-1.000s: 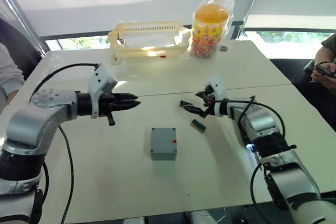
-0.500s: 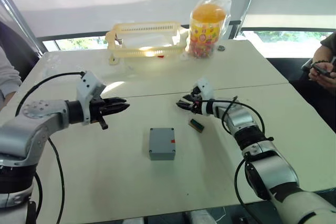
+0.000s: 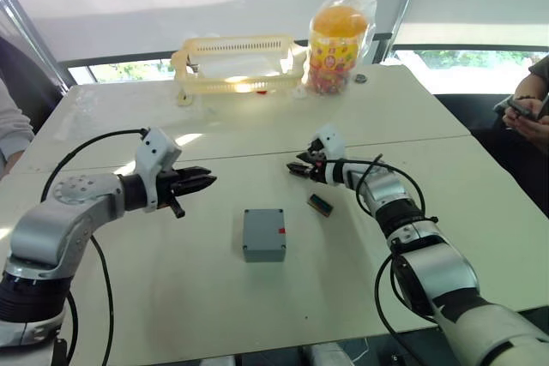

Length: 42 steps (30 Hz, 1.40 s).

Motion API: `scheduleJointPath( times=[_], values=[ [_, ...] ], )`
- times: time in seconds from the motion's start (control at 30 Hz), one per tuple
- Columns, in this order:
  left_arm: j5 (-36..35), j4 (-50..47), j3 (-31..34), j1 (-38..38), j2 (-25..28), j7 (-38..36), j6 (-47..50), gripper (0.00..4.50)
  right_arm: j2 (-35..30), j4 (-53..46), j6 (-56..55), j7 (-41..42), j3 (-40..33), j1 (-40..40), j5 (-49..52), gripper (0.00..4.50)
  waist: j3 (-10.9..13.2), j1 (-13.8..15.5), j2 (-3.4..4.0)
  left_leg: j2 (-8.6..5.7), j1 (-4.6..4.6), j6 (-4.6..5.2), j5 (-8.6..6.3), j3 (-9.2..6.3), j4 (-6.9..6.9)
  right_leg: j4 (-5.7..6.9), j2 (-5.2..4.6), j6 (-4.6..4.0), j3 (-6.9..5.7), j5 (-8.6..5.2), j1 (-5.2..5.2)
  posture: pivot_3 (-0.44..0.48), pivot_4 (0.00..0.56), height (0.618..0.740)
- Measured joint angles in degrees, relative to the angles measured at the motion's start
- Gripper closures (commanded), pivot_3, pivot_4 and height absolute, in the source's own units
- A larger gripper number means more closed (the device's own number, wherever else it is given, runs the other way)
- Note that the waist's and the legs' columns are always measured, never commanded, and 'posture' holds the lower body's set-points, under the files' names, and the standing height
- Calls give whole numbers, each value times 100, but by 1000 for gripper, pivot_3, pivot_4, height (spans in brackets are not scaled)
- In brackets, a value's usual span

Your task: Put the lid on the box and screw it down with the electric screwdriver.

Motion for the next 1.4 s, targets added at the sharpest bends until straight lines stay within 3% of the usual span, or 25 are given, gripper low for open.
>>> scheduleJointPath(
  times=[0.1,0.23,0.27,0.63,0.8,1.07,1.4],
  values=[
    [24,14,-17,41,-1,13,-55,3565,25,124,-44,0,-8,-52,-38,2452,0,-2,0,0,0,0,0,-1,0,0,0,0,0,0,0,0,150,740],
    [43,20,-17,41,-4,24,-78,3565,83,242,-142,-34,-45,-138,-76,4382,0,-3,0,0,0,0,0,-1,-1,0,0,0,0,0,0,0,150,740],
    [47,30,-17,41,-6,25,-80,3565,86,257,-173,-36,-47,-146,-96,4453,0,-3,0,0,0,0,0,-1,-1,0,0,0,0,0,0,0,150,740],
    [162,104,-20,60,-67,27,-147,3565,128,297,-164,14,-216,-169,-154,4453,0,-2,0,0,0,0,0,-1,-1,0,0,0,0,0,0,0,150,740],
    [184,117,-63,59,-114,7,-214,3565,24,-429,82,43,-391,-143,-91,4453,1,3,1,0,0,-1,0,-1,-1,1,0,0,-1,0,0,0,150,740],
    [171,135,-241,32,-155,-115,-247,3565,-241,-2411,1010,162,-497,498,173,4453,0,24,1,0,-2,-1,0,-3,1,1,-1,0,-3,0,0,0,150,740],
    [-290,-545,-243,185,598,-978,-25,3565,-1017,-6707,2664,773,-361,2827,1195,4453,0,5,1,2,2,1,-1,-7,-4,2,6,-1,-5,-2,0,0,150,740]
  ],
)
